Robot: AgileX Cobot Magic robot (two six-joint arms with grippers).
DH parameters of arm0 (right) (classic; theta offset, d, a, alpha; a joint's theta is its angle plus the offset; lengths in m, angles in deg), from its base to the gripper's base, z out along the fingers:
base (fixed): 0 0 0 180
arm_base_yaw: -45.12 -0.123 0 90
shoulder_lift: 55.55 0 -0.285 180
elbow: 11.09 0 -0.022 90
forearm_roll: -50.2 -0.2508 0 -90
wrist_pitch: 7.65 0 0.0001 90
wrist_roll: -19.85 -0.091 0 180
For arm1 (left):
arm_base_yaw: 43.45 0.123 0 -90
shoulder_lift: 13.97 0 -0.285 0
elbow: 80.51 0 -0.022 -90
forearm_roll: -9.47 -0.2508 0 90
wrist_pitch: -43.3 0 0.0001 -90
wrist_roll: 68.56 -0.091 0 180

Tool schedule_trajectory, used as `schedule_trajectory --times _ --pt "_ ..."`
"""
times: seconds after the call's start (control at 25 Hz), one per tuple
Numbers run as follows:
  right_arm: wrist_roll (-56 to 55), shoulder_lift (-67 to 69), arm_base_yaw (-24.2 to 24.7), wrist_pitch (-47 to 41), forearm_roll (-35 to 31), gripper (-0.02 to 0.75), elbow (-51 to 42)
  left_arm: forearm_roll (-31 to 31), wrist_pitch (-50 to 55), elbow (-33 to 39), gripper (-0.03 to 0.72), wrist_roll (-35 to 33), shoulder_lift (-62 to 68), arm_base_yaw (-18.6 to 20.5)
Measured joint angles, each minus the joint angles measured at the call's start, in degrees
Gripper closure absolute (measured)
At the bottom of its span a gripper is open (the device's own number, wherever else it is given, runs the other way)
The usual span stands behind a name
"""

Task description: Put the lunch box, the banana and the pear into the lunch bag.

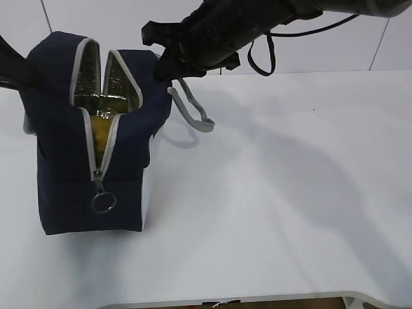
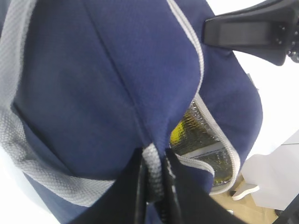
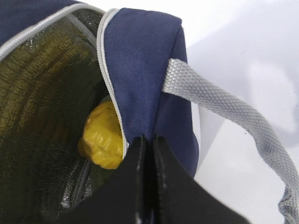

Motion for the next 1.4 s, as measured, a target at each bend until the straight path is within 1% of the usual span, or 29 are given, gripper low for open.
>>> schedule_trajectory --times 0.12,0.2,0.28,0.4,0.52,0.72,0.88,1.0,1.12,1.28,1.4 --pt "0.23 0.0 0.0 0.0 0.49 0.717 0.0 0.26 -0.83 0.0 0.677 -0.11 0.0 0.0" --pt "0.27 -0.72 0.0 0.0 1.68 0.717 0.0 0.83 -2.27 0.0 0.677 -0.11 0.0 -0.71" --pt "0.27 -1.77 0.0 -0.36 3.55 0.717 0.0 0.96 -4.15 0.0 0.677 -0.11 0.13 -2.3" --pt "-0.1 -3.82 0.0 -0.71 6.92 0.717 0.0 1.3 -7.4 0.0 0.677 -0.11 0.73 -6.6" --pt "-3.86 -5.81 0.0 -1.67 12.97 0.717 0.0 1.83 -10.41 0.0 0.677 -0.11 2.0 -10.65" --pt "-14.53 -8.06 0.0 -5.68 28.46 0.718 0.0 3.56 -16.86 0.0 0.677 -0.19 4.63 -16.13" --pt "-19.88 -9.99 0.49 -7.93 35.33 0.719 0.0 3.91 -22.57 0.0 0.677 -0.32 5.67 -19.62" --pt "-22.76 -11.31 1.66 -8.89 38.15 0.719 0.0 4.31 -25.81 0.0 0.677 -1.55 6.03 -21.78" --pt "-23.49 -12.53 3.43 -10.01 39.38 0.719 0.0 4.76 -28.92 0.0 0.677 -2.5 6.54 -23.89" --pt "-24.24 -12.87 4.14 -10.8 41.25 0.719 -0.29 5.28 -32.4 0.0 0.677 -3.4 7.87 -26.44" --pt "-24.99 -13.12 4.14 -10.29 41.56 0.719 -2.18 5.28 -32.53 -2.02 0.677 -4.5 9.84 -28.04"
